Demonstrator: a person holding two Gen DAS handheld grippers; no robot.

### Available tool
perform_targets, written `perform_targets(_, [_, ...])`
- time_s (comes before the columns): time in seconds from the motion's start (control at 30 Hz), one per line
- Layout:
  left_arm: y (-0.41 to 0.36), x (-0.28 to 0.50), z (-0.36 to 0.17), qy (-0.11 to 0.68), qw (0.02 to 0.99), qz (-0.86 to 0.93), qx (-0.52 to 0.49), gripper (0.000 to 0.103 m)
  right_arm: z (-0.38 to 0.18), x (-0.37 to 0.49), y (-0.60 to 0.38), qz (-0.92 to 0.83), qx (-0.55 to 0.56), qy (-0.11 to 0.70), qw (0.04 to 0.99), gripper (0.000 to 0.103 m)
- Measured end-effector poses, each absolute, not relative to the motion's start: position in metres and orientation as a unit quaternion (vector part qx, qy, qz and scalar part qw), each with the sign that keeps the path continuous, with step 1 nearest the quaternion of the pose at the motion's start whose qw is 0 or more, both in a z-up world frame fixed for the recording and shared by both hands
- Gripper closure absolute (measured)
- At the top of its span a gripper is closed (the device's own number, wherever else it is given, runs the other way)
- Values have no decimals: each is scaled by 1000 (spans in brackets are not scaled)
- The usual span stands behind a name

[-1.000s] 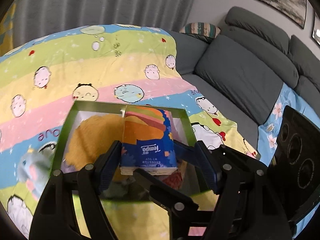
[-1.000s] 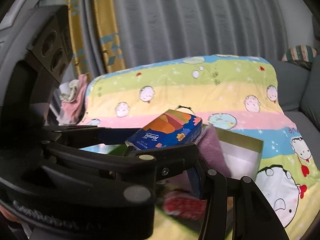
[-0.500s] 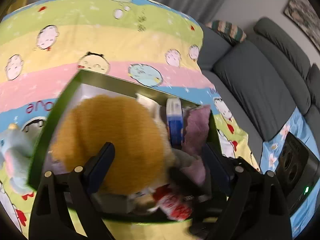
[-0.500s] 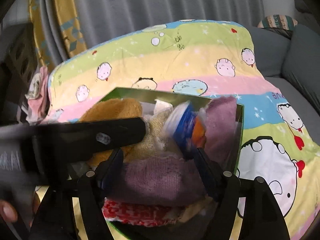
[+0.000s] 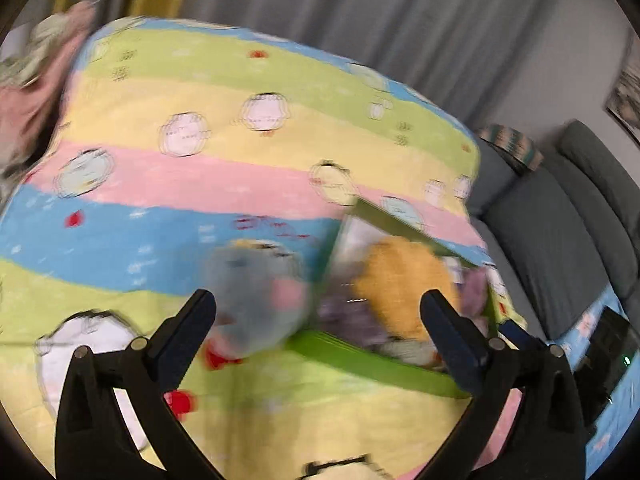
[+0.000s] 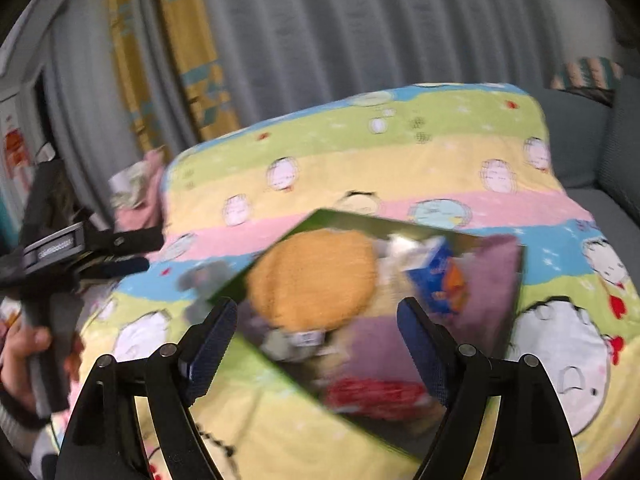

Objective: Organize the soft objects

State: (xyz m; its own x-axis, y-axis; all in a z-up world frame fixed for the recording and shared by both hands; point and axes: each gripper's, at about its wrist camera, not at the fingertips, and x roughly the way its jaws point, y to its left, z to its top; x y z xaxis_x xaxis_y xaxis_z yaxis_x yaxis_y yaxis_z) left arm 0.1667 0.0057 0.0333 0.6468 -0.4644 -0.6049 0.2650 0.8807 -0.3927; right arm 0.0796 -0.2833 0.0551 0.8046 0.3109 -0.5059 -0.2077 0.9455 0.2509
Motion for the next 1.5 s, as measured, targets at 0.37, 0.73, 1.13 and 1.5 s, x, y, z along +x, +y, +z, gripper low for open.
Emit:
perform_targets(0.37, [55, 198, -17, 427, 867, -143, -212, 1, 21, 84, -201, 239, 56, 329, 912, 20])
perform_targets(0.73, [11, 271, -55, 496, 829, -156, -203, 3, 1, 91, -198, 235, 49, 349, 906, 20])
perform_targets(1.13, [29, 239, -48, 463, 845, -187, -190, 38, -2, 83, -185, 250, 28, 343, 905, 20])
perform_targets(1.5, [14, 139, -26, 451, 843, -268, -117, 36, -23, 82, -176, 272, 28, 394, 878, 20])
